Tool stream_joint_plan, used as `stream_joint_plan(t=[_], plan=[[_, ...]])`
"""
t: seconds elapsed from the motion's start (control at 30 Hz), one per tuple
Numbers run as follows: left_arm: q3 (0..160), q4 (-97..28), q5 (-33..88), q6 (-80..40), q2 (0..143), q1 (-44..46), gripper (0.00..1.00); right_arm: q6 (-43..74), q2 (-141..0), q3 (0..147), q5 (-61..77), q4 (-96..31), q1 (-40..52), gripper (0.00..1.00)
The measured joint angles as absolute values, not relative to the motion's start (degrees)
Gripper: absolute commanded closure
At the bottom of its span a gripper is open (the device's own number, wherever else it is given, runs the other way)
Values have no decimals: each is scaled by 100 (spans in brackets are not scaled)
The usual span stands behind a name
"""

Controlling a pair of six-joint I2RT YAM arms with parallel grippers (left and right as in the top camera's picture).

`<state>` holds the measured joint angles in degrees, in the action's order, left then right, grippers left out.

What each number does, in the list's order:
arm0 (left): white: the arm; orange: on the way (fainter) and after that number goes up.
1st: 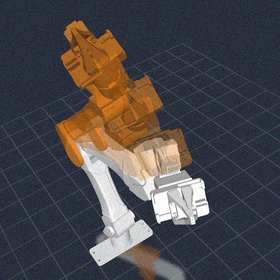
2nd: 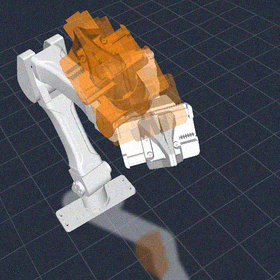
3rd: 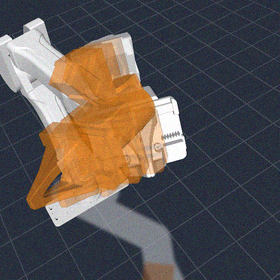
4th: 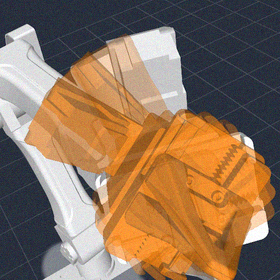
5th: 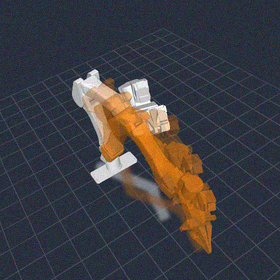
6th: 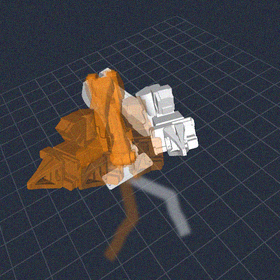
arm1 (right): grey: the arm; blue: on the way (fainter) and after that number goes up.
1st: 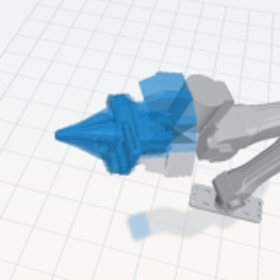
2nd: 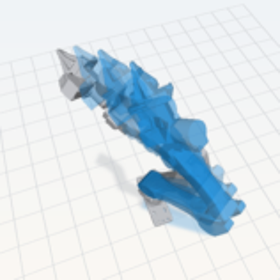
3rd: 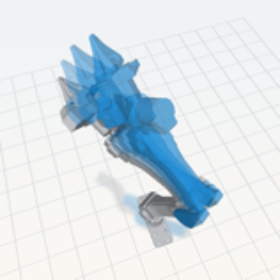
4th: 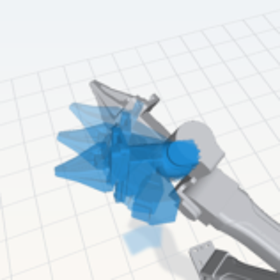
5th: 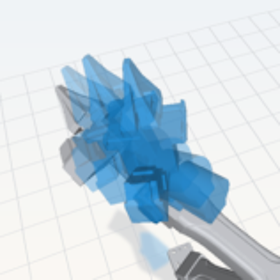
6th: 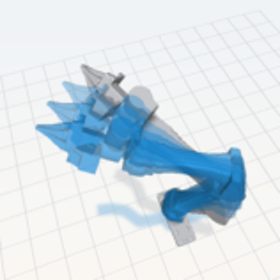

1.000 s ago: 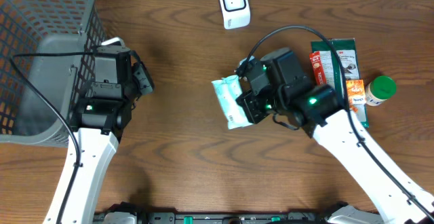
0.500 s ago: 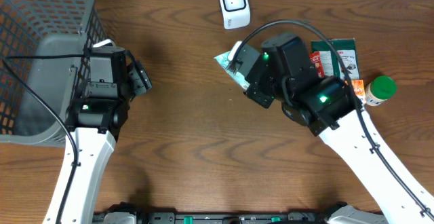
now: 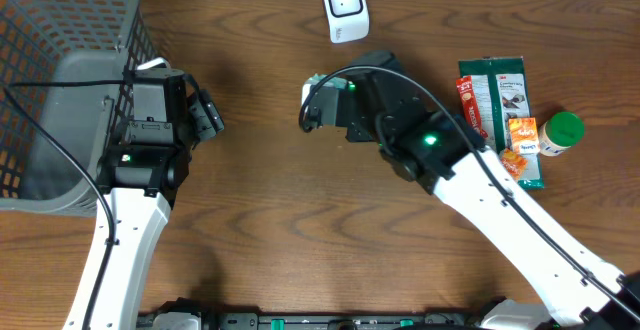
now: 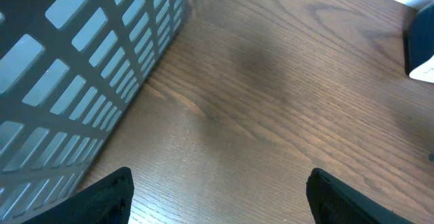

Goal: Scan the item barcode
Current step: 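Hold the wipes pack in front of the scanner window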

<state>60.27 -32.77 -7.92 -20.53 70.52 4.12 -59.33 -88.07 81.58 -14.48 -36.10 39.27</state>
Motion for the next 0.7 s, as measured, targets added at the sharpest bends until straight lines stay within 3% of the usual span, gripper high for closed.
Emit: stream_joint_plan(t=[0.27, 0.5, 0.7], plan=[[6027, -3282, -792, -2053, 7052, 412, 17, -7179, -9450, 8173, -2163, -2233, 3948, 99], [6027, -3277, -790, -2053, 7054, 412, 18, -8536, -10713, 8206, -2821, 150, 3815, 99], [6027, -3280, -792, -2053, 7057, 412, 17, -9240, -11719, 8847, -3153, 539, 3592, 99]])
